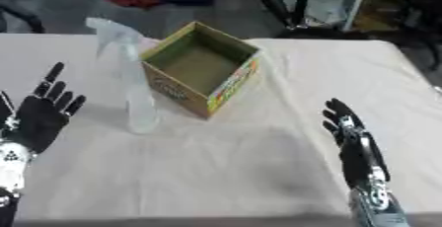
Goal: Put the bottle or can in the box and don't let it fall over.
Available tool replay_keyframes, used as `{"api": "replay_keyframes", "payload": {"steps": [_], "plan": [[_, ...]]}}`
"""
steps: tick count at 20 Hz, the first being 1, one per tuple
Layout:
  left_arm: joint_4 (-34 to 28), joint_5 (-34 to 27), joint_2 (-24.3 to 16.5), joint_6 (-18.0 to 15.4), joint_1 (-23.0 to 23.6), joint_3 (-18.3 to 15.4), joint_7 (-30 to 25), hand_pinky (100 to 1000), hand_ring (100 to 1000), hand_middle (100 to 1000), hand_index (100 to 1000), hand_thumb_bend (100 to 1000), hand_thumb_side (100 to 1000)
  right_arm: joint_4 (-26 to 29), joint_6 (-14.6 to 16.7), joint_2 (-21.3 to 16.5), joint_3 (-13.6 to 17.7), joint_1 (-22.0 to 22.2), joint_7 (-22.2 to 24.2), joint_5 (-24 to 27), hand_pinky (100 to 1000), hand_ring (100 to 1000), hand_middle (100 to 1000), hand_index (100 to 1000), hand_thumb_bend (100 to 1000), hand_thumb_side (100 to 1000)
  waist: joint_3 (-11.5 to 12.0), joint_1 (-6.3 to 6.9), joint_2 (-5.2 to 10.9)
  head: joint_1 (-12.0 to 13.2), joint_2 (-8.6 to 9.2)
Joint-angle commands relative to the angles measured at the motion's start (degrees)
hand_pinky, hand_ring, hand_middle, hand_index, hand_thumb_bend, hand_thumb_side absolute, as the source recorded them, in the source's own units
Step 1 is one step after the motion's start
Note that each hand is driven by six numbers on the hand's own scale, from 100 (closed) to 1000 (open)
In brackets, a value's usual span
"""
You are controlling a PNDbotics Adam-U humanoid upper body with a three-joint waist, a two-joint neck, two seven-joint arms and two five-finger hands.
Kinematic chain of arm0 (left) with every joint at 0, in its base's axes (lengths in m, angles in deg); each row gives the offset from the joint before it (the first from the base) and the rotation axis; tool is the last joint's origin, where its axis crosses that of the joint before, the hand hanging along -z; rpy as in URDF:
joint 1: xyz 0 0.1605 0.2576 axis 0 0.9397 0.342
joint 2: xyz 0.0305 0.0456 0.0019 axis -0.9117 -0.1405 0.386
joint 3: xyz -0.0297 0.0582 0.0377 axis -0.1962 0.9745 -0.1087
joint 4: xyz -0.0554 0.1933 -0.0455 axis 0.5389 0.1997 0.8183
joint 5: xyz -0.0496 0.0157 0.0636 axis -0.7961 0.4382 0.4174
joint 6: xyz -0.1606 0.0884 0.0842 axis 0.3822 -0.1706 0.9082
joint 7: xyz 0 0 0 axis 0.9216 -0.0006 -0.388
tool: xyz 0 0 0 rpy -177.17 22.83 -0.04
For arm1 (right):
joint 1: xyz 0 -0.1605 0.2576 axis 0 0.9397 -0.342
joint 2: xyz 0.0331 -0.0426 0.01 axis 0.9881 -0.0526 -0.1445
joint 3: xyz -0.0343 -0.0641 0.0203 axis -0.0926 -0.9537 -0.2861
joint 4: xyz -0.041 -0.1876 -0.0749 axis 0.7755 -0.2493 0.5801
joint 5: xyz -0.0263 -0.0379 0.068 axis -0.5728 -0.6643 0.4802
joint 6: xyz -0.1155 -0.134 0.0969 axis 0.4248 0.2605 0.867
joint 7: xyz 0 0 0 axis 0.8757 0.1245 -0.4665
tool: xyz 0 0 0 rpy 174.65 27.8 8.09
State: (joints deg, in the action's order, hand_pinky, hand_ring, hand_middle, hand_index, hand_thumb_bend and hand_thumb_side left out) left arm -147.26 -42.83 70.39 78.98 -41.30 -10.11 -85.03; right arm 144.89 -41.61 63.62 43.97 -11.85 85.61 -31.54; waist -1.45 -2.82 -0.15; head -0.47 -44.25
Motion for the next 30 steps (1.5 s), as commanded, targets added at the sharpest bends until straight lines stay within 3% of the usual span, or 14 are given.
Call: {"api": "replay_keyframes", "payload": {"steps": [1, 14, 25, 30], "plan": [[0.02, -3.41, -0.60, 1.82, -2.29, 2.01, 0.87, 467, 188, 256, 965, 671, 1000, 0.74, 0.10, -0.78, -0.19, -0.76, 0.43, 0.42, 943, 940, 913, 928, 100, 878, -0.37, 0.15, 0.24, 0.11, 0.13], [-1.56, -6.28, -0.28, 7.11, -4.96, 7.19, 0.40, 469, 185, 247, 982, 707, 1000, 0.84, 0.04, -0.54, -0.38, -1.05, 0.78, 0.47, 943, 940, 913, 928, 100, 880, -1.27, 0.23, 0.33, -0.51, 0.13], [-3.08, -9.13, 0.09, 7.43, -10.88, 8.09, 2.02, 470, 191, 244, 984, 696, 1000, 0.76, -0.03, -0.40, -0.76, -1.07, 1.22, 0.61, 943, 941, 913, 928, 100, 883, -1.87, 0.12, 0.51, -0.49, 0.13], [-3.51, -10.70, -0.28, 6.60, -16.24, 7.97, 2.74, 479, 207, 247, 983, 677, 1000, 0.66, -0.09, -0.32, -0.94, -1.03, 1.38, 0.67, 944, 942, 913, 928, 100, 884, -2.23, 0.07, 0.72, 0.01, 0.13]]}}
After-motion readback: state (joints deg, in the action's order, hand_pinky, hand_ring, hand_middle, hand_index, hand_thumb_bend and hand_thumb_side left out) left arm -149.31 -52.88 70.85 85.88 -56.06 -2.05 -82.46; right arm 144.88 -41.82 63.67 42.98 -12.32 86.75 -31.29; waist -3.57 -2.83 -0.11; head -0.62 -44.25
